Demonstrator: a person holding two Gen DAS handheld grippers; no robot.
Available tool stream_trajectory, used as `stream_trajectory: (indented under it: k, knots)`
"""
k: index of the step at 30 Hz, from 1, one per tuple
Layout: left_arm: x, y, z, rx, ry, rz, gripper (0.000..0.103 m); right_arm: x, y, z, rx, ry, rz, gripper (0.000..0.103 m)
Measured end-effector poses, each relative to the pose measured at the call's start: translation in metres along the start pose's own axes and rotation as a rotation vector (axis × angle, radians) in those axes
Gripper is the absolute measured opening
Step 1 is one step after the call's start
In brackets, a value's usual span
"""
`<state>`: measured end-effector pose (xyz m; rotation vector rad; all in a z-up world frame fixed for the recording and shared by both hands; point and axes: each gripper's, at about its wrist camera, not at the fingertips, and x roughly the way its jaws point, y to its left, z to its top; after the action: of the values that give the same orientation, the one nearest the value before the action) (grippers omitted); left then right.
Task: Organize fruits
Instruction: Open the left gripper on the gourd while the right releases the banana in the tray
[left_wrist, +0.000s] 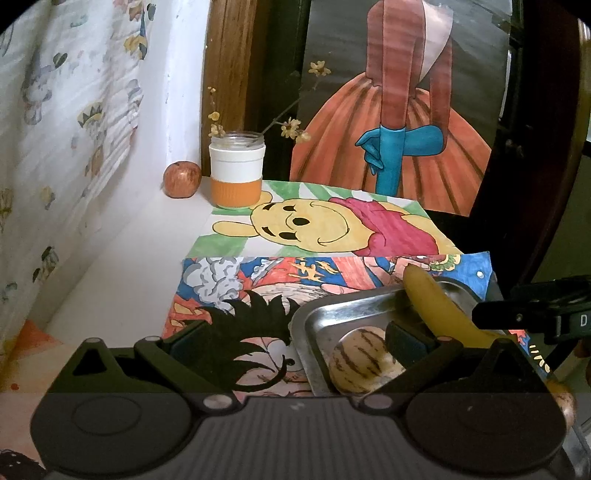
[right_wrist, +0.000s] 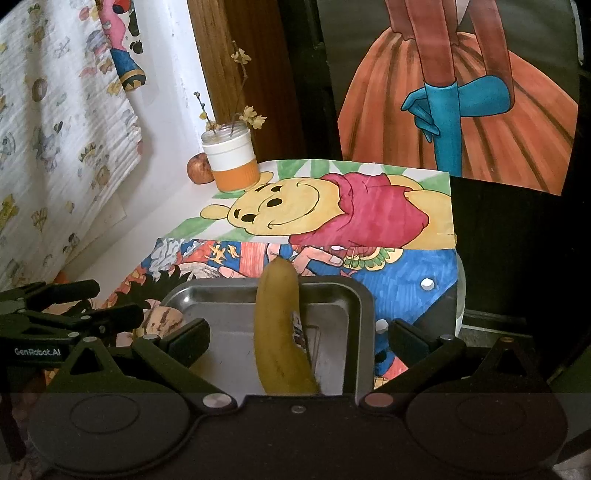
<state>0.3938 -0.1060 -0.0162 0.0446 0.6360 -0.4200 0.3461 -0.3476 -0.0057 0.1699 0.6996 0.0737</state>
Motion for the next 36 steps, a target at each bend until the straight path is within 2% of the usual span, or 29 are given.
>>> stream_trajectory:
  k: [11,30,36]
  knots:
    - [-0.014,-0.005,-0.008,-0.011,-0.054,0.077,0.103,-0.017,0.009,-0.002,-0.018,-0.011,-0.018,0.102]
    - [-0.036,-0.004,-0.020,-0.096,-0.042,0.118,0.103,-0.048,0.012,-0.019,0.027,-0.064,-0.051,0.102]
    - [-0.043,-0.005,-0.022,-0.129,-0.035,0.157,0.103,-0.057,0.015,-0.023,0.036,-0.096,-0.070,0.102]
